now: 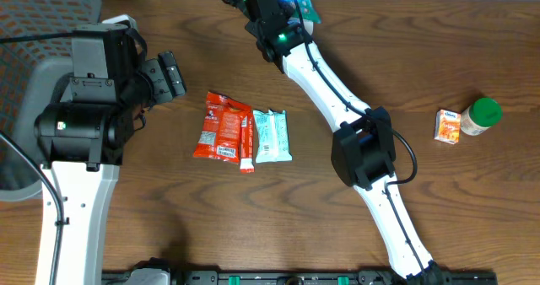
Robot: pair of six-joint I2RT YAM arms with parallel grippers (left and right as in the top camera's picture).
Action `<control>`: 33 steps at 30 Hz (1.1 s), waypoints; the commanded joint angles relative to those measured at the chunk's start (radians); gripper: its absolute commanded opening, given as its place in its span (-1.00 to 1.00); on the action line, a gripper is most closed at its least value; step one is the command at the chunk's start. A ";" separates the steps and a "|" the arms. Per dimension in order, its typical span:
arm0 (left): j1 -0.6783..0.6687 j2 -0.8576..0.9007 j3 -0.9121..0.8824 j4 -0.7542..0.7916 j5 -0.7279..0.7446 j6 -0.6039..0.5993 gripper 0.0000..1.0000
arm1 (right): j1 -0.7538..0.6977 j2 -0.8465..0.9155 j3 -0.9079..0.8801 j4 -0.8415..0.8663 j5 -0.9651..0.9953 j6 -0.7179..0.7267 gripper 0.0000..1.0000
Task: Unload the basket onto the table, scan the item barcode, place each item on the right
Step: 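Hold the glove pack at the scanner, then carry it right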
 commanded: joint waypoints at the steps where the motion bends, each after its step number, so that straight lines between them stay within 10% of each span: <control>1: 0.003 0.002 0.005 0.000 -0.012 -0.005 0.79 | 0.005 -0.010 0.014 0.005 -0.041 0.116 -0.98; 24: 0.003 0.002 0.005 0.000 -0.012 -0.005 0.79 | -0.035 -0.095 0.017 0.011 -0.042 0.229 -0.99; 33: 0.003 0.002 0.005 0.000 -0.012 -0.005 0.79 | -0.063 -0.389 0.017 -0.367 -0.090 0.317 -0.98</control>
